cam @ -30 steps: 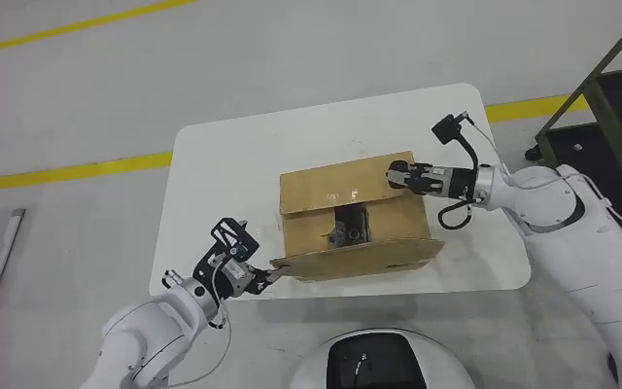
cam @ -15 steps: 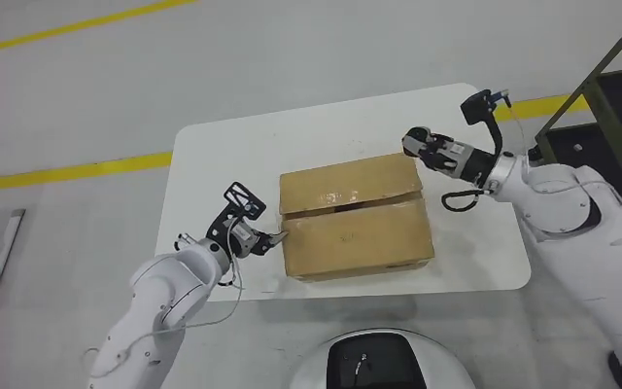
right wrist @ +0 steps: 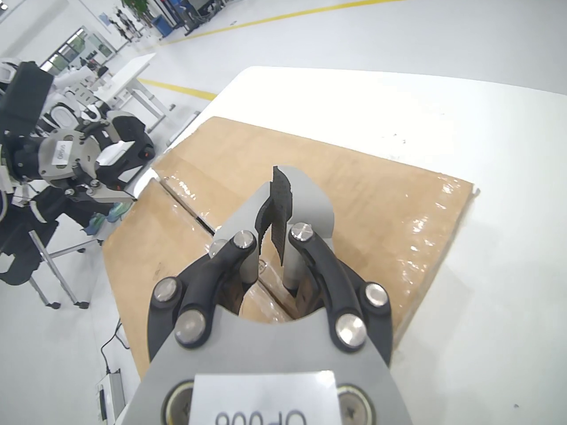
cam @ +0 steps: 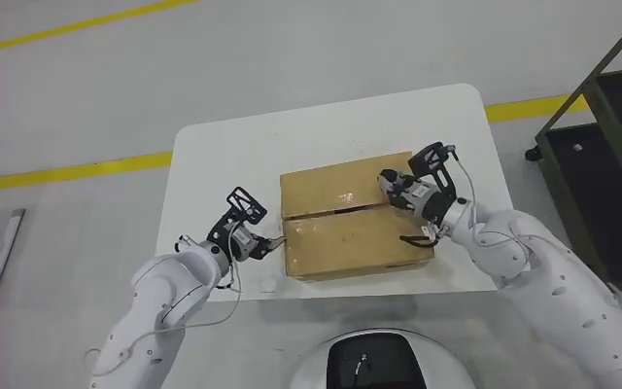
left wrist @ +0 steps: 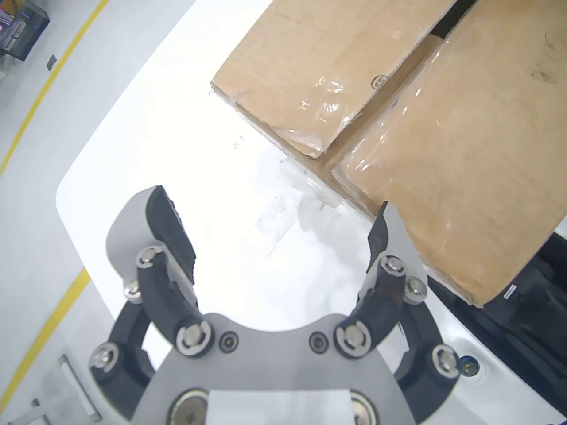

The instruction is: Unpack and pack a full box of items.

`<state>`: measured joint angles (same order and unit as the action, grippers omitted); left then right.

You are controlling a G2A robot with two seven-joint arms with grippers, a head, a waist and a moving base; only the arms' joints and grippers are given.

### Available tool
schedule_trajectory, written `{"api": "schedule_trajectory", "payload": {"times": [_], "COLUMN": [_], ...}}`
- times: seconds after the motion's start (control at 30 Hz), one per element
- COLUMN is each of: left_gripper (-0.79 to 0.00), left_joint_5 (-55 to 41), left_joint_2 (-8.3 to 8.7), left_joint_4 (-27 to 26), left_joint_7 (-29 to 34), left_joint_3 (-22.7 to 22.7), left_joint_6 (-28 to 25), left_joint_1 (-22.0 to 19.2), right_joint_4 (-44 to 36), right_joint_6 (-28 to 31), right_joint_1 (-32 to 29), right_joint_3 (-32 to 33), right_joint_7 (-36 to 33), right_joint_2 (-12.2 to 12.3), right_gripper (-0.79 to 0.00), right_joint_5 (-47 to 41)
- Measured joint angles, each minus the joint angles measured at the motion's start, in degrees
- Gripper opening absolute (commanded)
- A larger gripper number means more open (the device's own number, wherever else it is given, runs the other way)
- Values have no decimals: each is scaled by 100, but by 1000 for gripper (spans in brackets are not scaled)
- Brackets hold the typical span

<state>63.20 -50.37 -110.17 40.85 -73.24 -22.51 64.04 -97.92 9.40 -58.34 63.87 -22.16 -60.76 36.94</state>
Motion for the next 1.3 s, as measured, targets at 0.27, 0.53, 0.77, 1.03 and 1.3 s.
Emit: {"api": "schedule_trajectory", "payload": {"times": [0.27,0.53,0.77,1.03,1.3], "left_gripper": [0,0,0,0,0], "left_joint_5": [-44,-465,-459,661,2207], "left_joint_2": [-6,-15,-17,22,-1], "left_joint_4": [-109,-881,-871,-702,-10], "left_joint_7": [195,1058,1045,650,-30], "left_joint_3": [-129,-494,-491,-448,-90], "left_joint_6": [-8,1023,951,532,797], "left_joint_1": [-62,3,3,96,742], "right_joint_4": [-9,23,-38,-14,-21], "right_joint_6": [-124,-120,-58,-44,50], "right_joint_1": [-71,-100,-186,-219,-223], "right_joint_3": [-62,-26,27,104,150], "right_joint_7": [98,27,-65,-142,-248], "right_joint_2": [-54,-98,-114,-135,-153], "right_gripper": [-785,-785,-785,-785,-785], "right_joint_5": [145,-13,-41,-52,-7]}}
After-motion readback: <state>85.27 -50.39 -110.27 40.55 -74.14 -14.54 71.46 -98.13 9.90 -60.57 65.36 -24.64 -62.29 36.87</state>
